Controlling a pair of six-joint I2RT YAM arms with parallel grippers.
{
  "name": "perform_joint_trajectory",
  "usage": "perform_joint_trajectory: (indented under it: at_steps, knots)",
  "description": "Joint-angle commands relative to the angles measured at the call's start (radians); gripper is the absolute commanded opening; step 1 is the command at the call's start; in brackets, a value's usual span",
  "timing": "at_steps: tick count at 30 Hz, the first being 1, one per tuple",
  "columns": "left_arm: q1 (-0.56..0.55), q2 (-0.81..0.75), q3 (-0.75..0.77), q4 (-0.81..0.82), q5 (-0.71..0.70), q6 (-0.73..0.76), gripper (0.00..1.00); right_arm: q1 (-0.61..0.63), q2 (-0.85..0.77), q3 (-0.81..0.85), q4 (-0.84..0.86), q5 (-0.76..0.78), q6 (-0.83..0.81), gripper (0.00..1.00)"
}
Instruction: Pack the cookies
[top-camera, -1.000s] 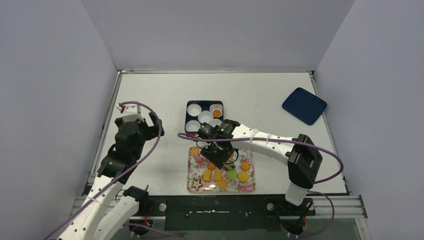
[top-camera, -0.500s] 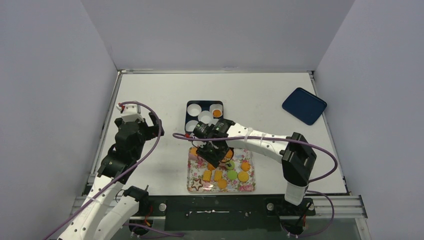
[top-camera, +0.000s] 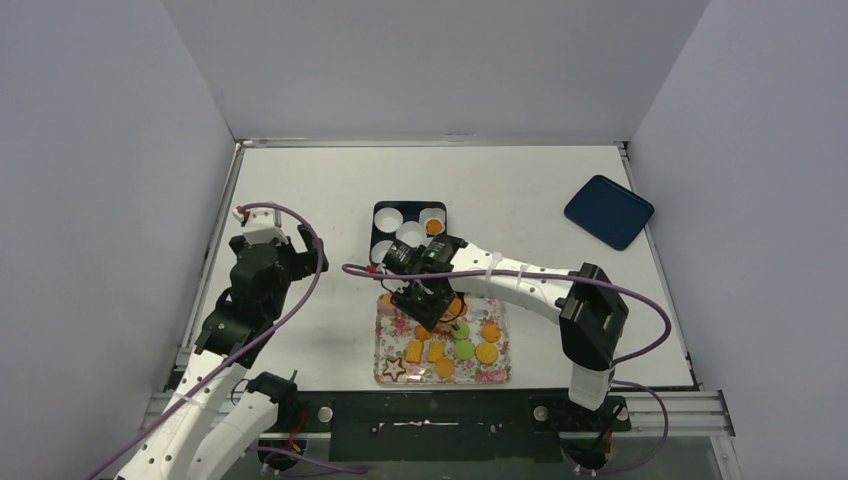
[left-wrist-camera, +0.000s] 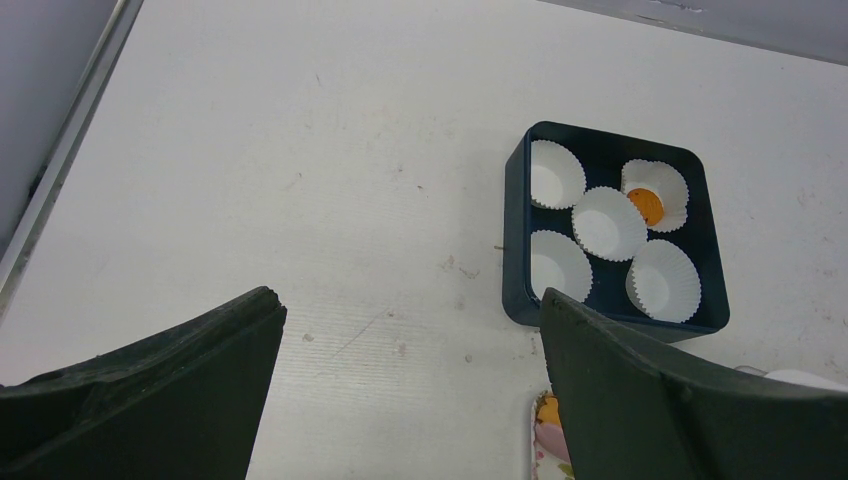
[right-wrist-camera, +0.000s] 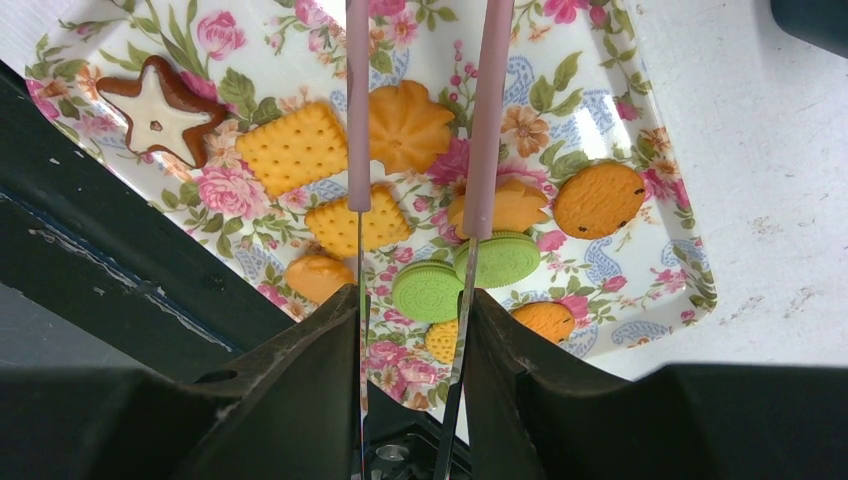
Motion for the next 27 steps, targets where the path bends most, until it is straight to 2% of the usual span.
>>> perform_joint_trajectory:
  at_steps: [1, 11, 16, 27]
  knots:
    - [0.005, -0.002, 0.011, 0.014, -0.012, 0.008, 0.97, -0.009, -0.042, 0.045, -0.012, 0.018, -0.01, 0.22]
    - [0.005, -0.003, 0.009, 0.013, -0.009, 0.008, 0.97, -0.059, -0.138, 0.031, -0.012, -0.007, -0.029, 0.12]
    - [0.005, -0.002, 0.01, 0.012, -0.008, 0.008, 0.97, -0.111, -0.162, 0.048, 0.015, -0.005, -0.037, 0.11]
    - [-0.003, -0.01, 0.008, 0.014, -0.005, 0.008, 0.97, -0.263, -0.078, 0.172, 0.056, 0.001, -0.081, 0.11]
